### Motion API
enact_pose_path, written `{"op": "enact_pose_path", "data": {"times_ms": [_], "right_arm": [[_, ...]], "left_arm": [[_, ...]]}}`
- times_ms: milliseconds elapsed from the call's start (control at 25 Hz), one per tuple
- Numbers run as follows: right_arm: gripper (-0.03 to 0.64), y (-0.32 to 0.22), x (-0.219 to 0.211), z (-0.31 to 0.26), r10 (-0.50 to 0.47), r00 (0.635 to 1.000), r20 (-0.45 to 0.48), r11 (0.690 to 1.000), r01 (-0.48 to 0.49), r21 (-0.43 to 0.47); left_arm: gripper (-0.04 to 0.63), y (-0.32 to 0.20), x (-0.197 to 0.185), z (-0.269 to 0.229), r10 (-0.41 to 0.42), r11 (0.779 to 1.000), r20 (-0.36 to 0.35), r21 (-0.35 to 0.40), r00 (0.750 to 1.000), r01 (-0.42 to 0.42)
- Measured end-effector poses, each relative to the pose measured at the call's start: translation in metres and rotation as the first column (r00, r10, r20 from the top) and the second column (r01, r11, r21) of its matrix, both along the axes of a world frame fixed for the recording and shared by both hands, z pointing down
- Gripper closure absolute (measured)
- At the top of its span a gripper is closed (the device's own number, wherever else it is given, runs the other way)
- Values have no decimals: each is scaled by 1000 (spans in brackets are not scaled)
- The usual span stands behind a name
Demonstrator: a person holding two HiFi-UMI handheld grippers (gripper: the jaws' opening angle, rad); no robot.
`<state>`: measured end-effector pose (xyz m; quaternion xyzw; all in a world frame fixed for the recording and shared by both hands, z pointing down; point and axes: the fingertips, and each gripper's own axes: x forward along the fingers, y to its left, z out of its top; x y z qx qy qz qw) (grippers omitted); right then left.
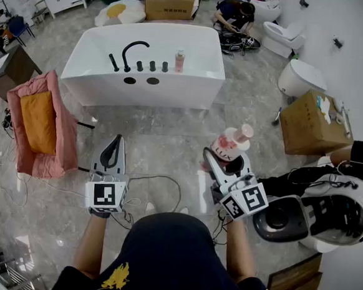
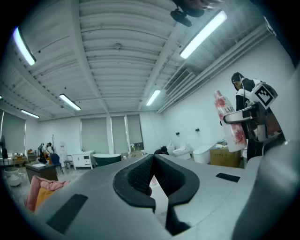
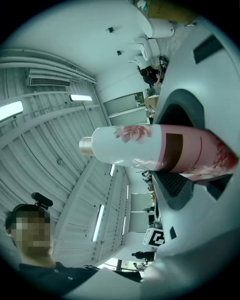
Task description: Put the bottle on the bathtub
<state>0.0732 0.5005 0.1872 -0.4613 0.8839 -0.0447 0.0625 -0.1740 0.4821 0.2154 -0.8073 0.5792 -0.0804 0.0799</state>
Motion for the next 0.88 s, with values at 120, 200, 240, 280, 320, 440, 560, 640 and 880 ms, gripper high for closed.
{"op": "enact_pose_path", "data": {"times_ms": [120,200,240,280,320,440,560,640,880], "right_arm": [[368,-4,7,-1,-3,1000,-8,1000,3,6],[368,-1,9,-3,-5,1000,-14,1000,5,4],[368,1,9,-4,-3,1000,-15,1000,3,2],[367,3,7,-4,0,1000,-17,1000,0,-1],[367,4,6,-5,3,1000,-19,1000,-3,-5],[367,4,-1,-6,10,999,-34,1000,-11,-13],[367,2,-10,-7,15,999,-52,1000,-15,-8],[368,2,-20,-9,21,998,-65,1000,-22,-4],[368,8,-59,-12,30,997,-65,1000,-31,-6]], "left_arm": [[581,-3,6,-2,23,1000,-41,16,999,-23],[581,-2,10,-2,48,999,-67,11,997,-48],[581,-1,10,-2,59,998,-72,5,996,-59],[581,0,10,-1,65,998,-72,-1,995,-66],[581,2,8,-1,68,998,-73,-5,995,-68],[581,6,-1,-4,67,998,-83,-6,994,-67],[581,7,-12,-6,68,998,-97,-5,993,-68],[581,10,-23,-7,70,997,-103,-11,992,-72],[581,17,-58,-2,96,995,-120,-28,988,-100]]}}
